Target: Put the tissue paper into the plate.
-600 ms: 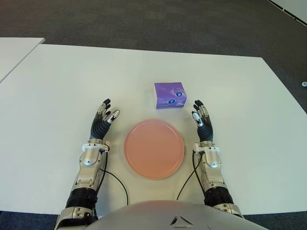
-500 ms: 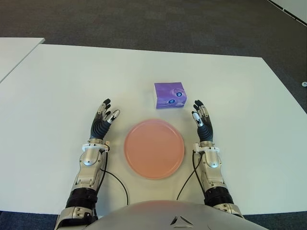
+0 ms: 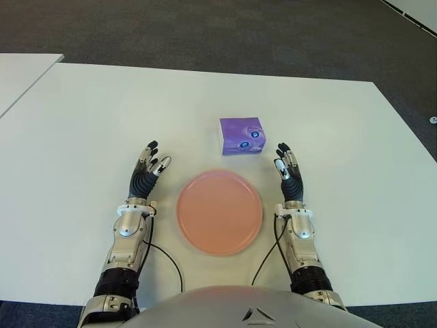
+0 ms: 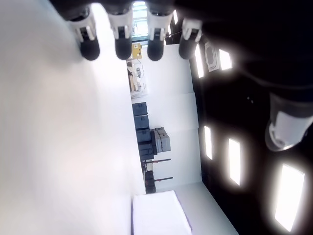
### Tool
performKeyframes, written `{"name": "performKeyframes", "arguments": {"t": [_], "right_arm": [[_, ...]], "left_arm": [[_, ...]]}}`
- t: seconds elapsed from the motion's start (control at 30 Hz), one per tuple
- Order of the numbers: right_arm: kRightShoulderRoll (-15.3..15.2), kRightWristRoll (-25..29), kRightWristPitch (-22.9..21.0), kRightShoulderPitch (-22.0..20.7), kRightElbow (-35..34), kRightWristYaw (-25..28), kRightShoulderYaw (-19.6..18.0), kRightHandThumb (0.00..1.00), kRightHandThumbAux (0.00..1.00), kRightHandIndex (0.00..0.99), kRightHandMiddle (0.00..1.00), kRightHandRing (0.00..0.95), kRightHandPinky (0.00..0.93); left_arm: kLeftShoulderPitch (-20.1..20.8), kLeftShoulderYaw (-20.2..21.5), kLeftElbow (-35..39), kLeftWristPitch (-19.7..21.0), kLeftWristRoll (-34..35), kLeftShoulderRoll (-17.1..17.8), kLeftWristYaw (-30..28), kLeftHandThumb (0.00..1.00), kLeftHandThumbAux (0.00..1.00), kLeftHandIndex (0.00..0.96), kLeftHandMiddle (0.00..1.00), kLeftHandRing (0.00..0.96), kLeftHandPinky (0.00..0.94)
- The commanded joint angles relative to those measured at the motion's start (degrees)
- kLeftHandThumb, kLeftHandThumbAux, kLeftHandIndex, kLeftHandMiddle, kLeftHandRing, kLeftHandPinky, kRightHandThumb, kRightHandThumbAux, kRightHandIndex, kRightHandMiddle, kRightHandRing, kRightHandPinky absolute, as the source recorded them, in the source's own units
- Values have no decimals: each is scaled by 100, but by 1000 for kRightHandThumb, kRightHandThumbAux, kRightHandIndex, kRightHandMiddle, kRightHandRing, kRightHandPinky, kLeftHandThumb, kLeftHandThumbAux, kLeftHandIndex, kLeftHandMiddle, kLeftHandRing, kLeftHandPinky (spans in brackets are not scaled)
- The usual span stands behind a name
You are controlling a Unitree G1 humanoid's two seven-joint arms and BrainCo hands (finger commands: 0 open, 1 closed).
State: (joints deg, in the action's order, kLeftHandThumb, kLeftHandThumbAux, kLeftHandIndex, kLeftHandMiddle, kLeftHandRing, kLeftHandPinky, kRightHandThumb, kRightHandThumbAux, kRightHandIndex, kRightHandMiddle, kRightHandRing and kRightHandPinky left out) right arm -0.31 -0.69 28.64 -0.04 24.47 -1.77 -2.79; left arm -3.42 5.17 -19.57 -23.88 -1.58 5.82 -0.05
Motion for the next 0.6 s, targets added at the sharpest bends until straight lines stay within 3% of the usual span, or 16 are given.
{"name": "performKeyframes", "arguments": {"t": [0.03, 0.33, 0.47, 0.6], "right_arm": [[12, -81, -560, 466, 292, -85, 7, 567, 339, 0, 0, 0, 0], [-25, -130, -677, 479, 165, -150, 11, 569, 332, 0, 0, 0, 0], [-528, 167, -651, -102, 571, 14, -449, 562, 319, 0, 0, 0, 0], [-832, 182, -347, -583, 442, -44, -686, 563, 309, 0, 0, 0, 0]], "left_arm": [[-66, -45, -10, 44, 30, -42, -45, 338, 457, 0, 0, 0, 0], [-43, -63, -26, 32, -30, -51, -3, 334, 464, 0, 0, 0, 0], [-23, -79, -34, 46, -100, -56, 51, 329, 461, 0, 0, 0, 0], [-10, -90, -42, 46, -145, -61, 78, 324, 459, 0, 0, 0, 0]]}}
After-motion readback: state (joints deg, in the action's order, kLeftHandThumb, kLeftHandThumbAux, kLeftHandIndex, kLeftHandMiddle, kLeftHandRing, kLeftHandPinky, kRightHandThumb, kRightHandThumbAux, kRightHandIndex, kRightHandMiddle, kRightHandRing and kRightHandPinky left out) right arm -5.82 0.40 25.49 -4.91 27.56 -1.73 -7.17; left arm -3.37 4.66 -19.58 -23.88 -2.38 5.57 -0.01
